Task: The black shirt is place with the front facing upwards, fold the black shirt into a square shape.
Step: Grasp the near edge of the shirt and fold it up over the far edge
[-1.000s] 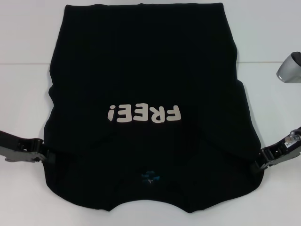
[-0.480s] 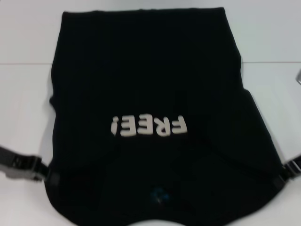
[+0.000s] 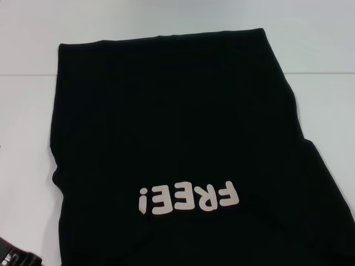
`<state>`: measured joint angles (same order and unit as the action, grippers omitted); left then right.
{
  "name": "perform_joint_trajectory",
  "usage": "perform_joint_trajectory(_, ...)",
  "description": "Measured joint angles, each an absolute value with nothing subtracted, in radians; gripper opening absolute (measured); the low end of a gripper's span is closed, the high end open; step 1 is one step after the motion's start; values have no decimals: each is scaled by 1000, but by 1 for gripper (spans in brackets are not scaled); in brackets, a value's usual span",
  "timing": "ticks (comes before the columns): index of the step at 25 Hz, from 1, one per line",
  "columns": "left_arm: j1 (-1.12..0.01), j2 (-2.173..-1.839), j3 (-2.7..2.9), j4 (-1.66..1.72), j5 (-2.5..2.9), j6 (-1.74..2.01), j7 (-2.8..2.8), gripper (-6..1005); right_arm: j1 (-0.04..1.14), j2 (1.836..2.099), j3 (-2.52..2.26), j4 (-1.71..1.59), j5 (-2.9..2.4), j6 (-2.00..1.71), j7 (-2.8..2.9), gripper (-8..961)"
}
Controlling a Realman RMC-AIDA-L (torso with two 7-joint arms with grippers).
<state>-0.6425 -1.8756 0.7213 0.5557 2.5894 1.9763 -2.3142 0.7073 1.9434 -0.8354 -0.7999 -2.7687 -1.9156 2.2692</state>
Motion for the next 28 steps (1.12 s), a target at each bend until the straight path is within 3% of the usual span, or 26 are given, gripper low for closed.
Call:
perform_joint_trajectory(5,-660,-1868,566,572,2583,1937,-2315,21,715,1934,-638,-792,-2747,-1854,2259,70)
perform_joint_trajectory(10,-688,-1842,239,587,2581,1818,-2342,22,717,1898,-413,-740,-2570,-1780,2286,61)
perform_joint_trajectory(14,-682,-1856,117,567,2537,1615,-2347,23,690,1887,-338,-653,-2386,-1635,2285,54)
perform_joint_trajectory(20,-642,-1900,101,487,2318,1383,-2261,23,665,1918,-334,-556,-2213,-1390,2188,55)
perform_joint_trajectory(25,-663,-1932,104,461,2263,1259,-2187,23,673,1960,-335,-542,-2118,-1278,2089,54)
perform_joint_trajectory(28,-684,-1944,105,460,2243,1195,-2159,24,688,1972,-337,-542,-2093,-1235,2044,55)
